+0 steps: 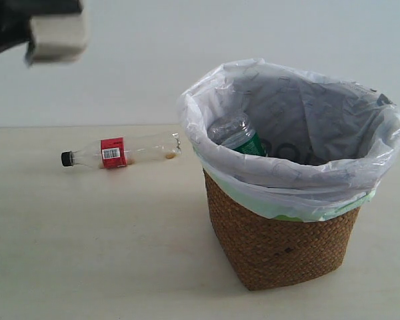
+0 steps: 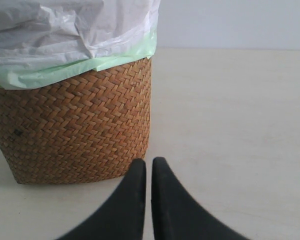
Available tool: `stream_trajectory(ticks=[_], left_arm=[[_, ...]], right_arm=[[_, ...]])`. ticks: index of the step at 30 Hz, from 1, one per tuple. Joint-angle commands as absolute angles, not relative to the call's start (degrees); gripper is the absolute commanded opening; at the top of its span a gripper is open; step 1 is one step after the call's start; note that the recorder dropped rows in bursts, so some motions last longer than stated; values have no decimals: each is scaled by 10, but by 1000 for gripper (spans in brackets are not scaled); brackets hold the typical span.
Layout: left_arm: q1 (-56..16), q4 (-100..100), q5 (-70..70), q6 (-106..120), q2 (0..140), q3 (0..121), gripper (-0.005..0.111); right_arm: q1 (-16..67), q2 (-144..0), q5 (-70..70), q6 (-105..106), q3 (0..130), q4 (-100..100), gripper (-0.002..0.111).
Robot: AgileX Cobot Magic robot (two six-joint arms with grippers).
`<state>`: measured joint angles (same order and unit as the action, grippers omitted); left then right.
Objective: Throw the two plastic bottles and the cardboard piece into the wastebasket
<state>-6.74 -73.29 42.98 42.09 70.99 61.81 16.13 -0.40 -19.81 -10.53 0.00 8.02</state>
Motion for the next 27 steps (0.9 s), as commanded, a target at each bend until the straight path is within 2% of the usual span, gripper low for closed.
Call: stream_trajectory(ticks=[1, 4, 6, 9, 11, 13, 22, 27], left_arm=[[-179, -966, 442, 543, 745, 700, 4], [-204, -906, 436, 531, 767, 735, 4], [-206, -788, 413, 486, 779, 734, 4], [-206, -428, 380, 253, 781, 712, 4], [-206, -77, 450, 13, 781, 692, 4], [-206, 56, 505, -69, 781, 683, 4], [-206, 205, 670, -110, 781, 683, 4], [-206, 151, 634, -93, 793, 683, 4]], right_arm=[[159, 0, -192, -101, 0, 81, 0], [159, 0, -192, -101, 0, 81, 0], [159, 0, -192, -101, 0, 81, 0], [159, 0, -192, -101, 0, 81, 0], [159, 0, -192, -101, 0, 81, 0], [159, 0, -192, -101, 0, 81, 0], [159, 0, -192, -101, 0, 81, 0], [159, 0, -192, -101, 0, 81, 0]])
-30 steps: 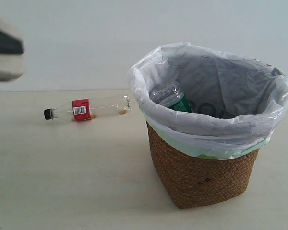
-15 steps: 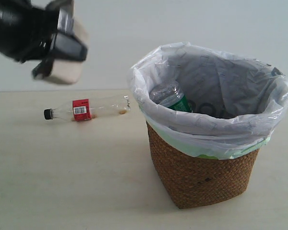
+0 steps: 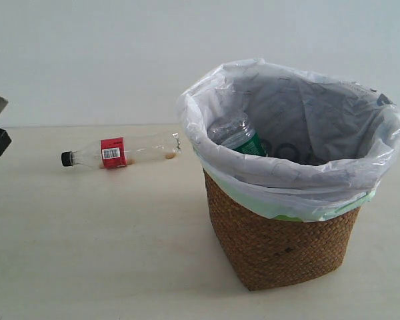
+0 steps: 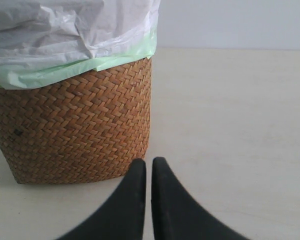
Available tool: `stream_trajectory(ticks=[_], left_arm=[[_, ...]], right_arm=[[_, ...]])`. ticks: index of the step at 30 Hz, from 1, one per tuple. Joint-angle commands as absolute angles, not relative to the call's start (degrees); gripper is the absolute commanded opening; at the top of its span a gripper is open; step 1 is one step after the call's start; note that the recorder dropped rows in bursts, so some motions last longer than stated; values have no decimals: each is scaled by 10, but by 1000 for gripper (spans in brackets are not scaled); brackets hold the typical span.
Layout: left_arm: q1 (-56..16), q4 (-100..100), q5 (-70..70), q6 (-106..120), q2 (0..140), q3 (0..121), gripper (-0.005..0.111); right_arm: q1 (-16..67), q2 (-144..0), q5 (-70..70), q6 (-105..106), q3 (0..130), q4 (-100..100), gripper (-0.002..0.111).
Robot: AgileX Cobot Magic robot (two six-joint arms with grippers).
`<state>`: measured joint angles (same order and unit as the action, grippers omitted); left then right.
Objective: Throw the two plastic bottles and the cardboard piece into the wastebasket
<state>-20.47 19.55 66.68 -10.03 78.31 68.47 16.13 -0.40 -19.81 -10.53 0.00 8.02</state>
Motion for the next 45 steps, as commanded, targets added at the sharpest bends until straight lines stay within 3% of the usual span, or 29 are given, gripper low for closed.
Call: stream_trajectory(ticks=[1, 8, 10, 15, 17, 22, 27, 34, 40, 45], left_arm=[[-206, 123, 613, -78, 799, 683, 4], [-239, -155, 491, 104, 891, 787, 7], [-253, -170, 489, 105, 917, 849, 18], [-283, -277, 494, 52, 990, 1024, 70], [-298, -336, 498, 38, 1018, 1082, 79], [-310, -279, 573, 0, 1053, 1177, 79], [-310, 68, 700, -140, 1052, 1177, 79], [-281, 267, 700, -210, 1034, 993, 79], [-212, 281, 700, -205, 1035, 873, 79], [-199, 277, 637, -189, 1036, 840, 78]], right_arm=[[159, 0, -192, -101, 0, 81, 0], [159, 0, -192, -101, 0, 81, 0], [159, 0, -192, -101, 0, 81, 0], [159, 0, -192, -101, 0, 81, 0], [159, 0, -192, -101, 0, 81, 0], [159, 0, -192, -101, 0, 81, 0], [159, 0, -192, -101, 0, 81, 0], [159, 0, -192, -101, 0, 81, 0], [159, 0, -192, -101, 0, 81, 0], [159, 0, -192, -101, 0, 81, 0]])
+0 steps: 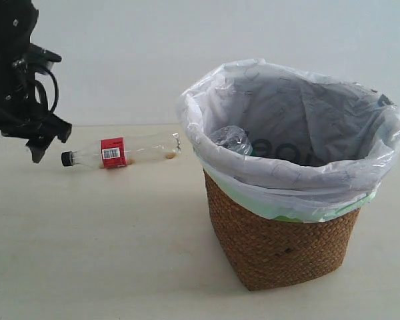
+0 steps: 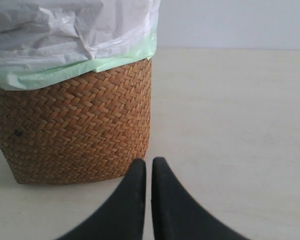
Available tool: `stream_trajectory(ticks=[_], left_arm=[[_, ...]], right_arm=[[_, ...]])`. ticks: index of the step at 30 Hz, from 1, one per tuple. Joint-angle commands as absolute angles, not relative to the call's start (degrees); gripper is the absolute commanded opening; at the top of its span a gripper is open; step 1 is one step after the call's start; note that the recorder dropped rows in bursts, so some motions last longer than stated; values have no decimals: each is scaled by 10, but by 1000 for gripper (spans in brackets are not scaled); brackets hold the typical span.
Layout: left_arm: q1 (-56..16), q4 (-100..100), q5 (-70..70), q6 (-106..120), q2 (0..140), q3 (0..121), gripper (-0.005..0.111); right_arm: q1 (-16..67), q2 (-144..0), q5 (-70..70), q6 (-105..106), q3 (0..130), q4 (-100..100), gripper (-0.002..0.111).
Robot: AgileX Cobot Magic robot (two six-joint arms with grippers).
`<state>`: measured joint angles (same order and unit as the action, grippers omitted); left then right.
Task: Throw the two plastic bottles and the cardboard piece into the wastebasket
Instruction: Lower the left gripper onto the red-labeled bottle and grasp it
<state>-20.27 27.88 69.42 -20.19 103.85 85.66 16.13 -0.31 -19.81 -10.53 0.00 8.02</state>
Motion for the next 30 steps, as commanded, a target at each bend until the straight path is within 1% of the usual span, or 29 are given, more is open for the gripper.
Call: stream_trajectory(ticks=[1, 6, 10, 17, 18, 20, 22, 24, 26, 30], left_arm=[[-200, 269, 622, -174, 1039, 840, 78], [-201, 250, 563, -5, 1074, 840, 77], [-201, 286, 515, 51, 1109, 840, 77], [-201, 295, 414, 230, 1162, 861, 76], [-201, 296, 403, 246, 1170, 871, 74], [-201, 296, 385, 260, 1185, 891, 67], [-201, 300, 373, 260, 1207, 923, 56], [-201, 313, 386, 256, 1226, 957, 49], [-201, 320, 402, 256, 1241, 983, 46], [-201, 328, 404, 256, 1258, 1004, 46]], right_arm=[[159, 0, -192, -101, 0, 81, 0], [159, 0, -192, -101, 0, 81, 0], [159, 0, -192, -101, 0, 81, 0], [159, 0, -192, -101, 0, 81, 0], [159, 0, -192, -101, 0, 81, 0], [159, 0, -192, -101, 0, 81, 0], [159, 0, -192, -101, 0, 81, 0], [159, 0, -192, -101, 0, 81, 0], [159, 0, -192, -101, 0, 81, 0], [159, 0, -192, -101, 0, 81, 0]])
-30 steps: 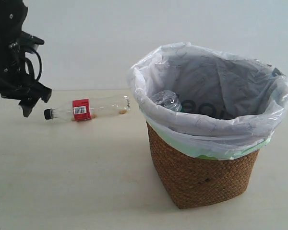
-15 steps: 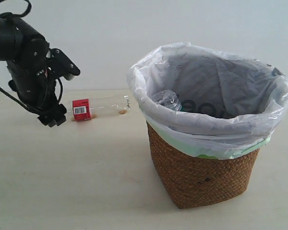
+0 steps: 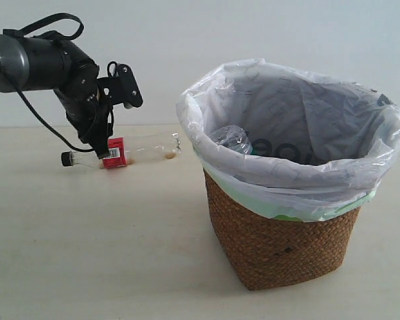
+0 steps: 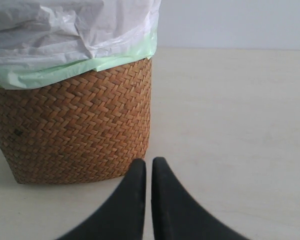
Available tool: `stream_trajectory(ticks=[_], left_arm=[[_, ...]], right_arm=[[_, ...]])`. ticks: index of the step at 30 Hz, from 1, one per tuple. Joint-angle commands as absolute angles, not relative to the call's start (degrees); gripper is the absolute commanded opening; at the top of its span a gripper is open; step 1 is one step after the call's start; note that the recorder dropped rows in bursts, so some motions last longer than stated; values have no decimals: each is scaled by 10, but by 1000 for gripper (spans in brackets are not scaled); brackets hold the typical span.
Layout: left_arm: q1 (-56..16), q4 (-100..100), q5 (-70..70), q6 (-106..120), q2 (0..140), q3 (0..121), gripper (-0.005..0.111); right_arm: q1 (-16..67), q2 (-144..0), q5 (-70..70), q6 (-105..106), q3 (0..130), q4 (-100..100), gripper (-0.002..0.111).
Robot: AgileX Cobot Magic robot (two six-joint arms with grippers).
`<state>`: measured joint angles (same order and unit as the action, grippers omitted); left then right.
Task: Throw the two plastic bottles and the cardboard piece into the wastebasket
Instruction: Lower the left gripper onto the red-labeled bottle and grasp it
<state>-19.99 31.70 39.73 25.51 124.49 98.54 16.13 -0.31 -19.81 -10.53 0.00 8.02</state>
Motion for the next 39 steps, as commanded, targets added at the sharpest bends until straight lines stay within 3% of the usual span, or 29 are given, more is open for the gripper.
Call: stream_trajectory(ticks=[1, 13, 18, 39], left_arm=[[-201, 328, 404, 256, 1259, 1004, 46], [-201, 323, 431, 251, 1260, 1004, 46], [-201, 305, 412, 321, 1264, 1004, 71], [-195, 264, 282, 403, 1360, 1007, 64]], right_arm=[[159, 0, -192, -101, 0, 81, 0], [159, 0, -192, -101, 0, 81, 0], [159, 0, -192, -101, 0, 81, 0], [159, 0, -192, -101, 0, 81, 0]])
